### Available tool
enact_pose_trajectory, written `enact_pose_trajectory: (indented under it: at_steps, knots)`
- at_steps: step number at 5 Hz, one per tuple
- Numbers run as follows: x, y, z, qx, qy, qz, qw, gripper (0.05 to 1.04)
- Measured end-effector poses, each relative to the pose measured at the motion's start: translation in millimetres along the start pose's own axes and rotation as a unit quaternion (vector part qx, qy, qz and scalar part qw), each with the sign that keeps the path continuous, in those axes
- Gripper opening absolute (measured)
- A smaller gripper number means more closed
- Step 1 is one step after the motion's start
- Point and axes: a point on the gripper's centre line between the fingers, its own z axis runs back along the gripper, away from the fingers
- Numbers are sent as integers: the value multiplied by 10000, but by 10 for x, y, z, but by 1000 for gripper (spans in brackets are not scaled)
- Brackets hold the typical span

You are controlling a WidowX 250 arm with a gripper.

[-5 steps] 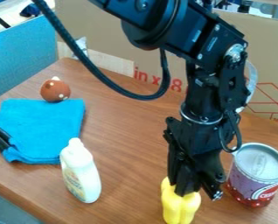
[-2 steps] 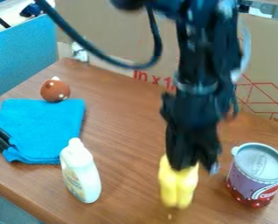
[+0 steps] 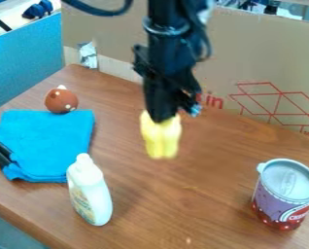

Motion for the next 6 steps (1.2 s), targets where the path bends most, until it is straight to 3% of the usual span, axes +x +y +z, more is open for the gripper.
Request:
enact_pose_trajectory:
  at_steps: [2, 3, 6]
  knots:
    - [-15, 530, -131, 64, 151, 707, 9974, 120]
    - [-46, 663, -284, -37, 298, 916, 9953, 120]
    - [-64, 655, -615, -335, 622, 946, 9930, 120]
